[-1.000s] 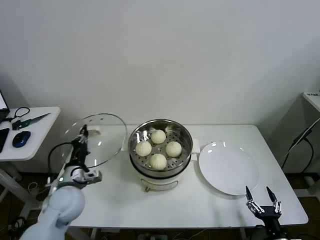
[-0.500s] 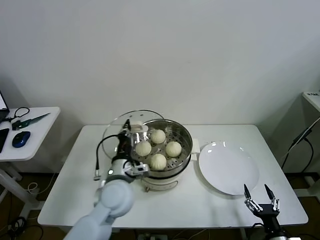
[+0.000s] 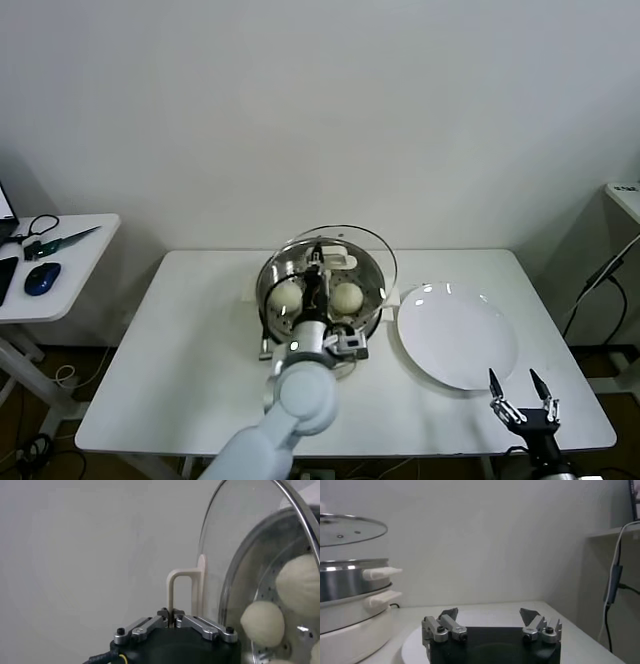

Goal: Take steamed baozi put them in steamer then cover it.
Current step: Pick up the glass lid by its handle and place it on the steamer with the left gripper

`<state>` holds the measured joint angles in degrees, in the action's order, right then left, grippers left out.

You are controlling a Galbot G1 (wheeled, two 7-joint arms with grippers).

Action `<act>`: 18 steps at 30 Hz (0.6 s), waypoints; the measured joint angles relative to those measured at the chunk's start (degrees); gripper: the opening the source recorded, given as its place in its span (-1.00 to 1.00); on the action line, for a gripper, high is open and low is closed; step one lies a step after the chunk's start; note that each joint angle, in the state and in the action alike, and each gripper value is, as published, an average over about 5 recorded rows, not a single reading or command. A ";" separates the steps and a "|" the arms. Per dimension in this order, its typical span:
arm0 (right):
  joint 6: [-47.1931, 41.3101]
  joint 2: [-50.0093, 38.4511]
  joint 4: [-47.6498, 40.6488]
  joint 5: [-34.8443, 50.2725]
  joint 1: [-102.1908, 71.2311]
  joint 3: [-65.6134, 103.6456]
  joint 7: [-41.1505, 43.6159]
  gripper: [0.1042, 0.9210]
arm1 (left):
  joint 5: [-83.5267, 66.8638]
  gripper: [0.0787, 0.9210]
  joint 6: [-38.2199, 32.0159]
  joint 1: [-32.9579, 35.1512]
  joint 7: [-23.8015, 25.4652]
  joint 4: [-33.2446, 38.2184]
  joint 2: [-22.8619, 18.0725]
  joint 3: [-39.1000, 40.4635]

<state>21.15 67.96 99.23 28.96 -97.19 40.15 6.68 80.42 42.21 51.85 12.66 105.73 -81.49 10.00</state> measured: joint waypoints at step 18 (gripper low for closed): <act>0.54 0.42 0.21 0.45 -0.25 0.38 -0.11 0.76 | 3.92 -0.87 -0.55 0.45 -0.78 -5.77 -0.78 -0.92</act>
<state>21.69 68.38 99.43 29.41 -97.44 40.54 6.58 84.34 41.67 52.30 11.88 99.96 -82.27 9.09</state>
